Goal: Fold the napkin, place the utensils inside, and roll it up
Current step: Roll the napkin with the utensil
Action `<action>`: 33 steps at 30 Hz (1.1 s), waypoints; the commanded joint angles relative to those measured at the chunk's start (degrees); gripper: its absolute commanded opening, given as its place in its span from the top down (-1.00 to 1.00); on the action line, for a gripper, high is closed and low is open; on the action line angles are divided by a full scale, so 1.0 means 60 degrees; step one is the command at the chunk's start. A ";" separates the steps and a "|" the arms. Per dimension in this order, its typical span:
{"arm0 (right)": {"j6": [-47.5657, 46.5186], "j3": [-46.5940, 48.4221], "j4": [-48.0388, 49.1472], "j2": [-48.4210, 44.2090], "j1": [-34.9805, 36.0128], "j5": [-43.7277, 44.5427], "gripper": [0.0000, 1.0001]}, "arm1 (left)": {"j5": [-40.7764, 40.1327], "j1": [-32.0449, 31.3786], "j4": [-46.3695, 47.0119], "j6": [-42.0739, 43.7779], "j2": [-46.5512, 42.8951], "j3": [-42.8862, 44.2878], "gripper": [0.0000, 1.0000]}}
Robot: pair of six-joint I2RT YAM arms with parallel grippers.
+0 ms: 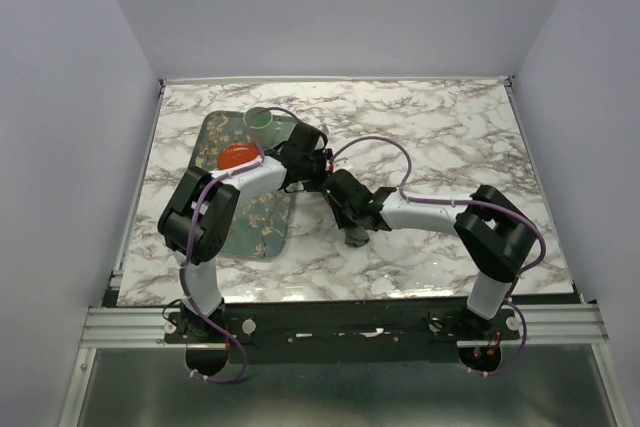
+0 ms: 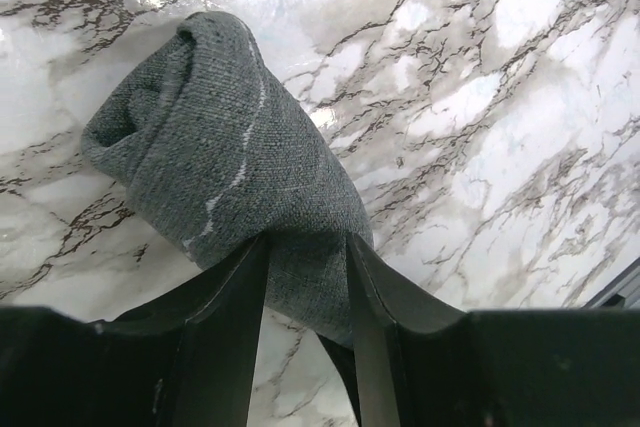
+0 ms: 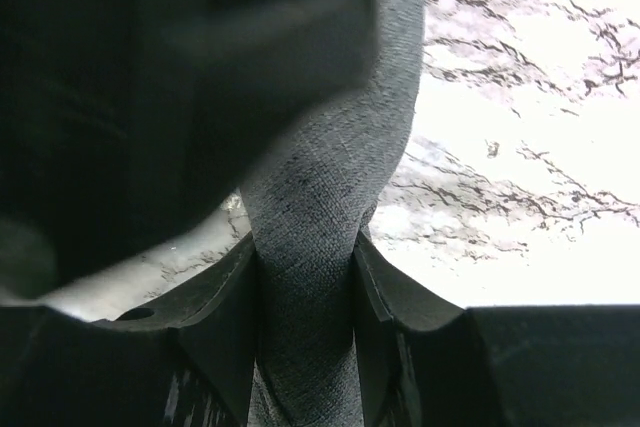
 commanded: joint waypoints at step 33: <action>0.0921 -0.2128 0.3890 0.1725 -0.4988 -1.2201 -0.07 | 0.0334 -0.0184 0.0582 -0.0306 -0.0425 -0.0037 0.22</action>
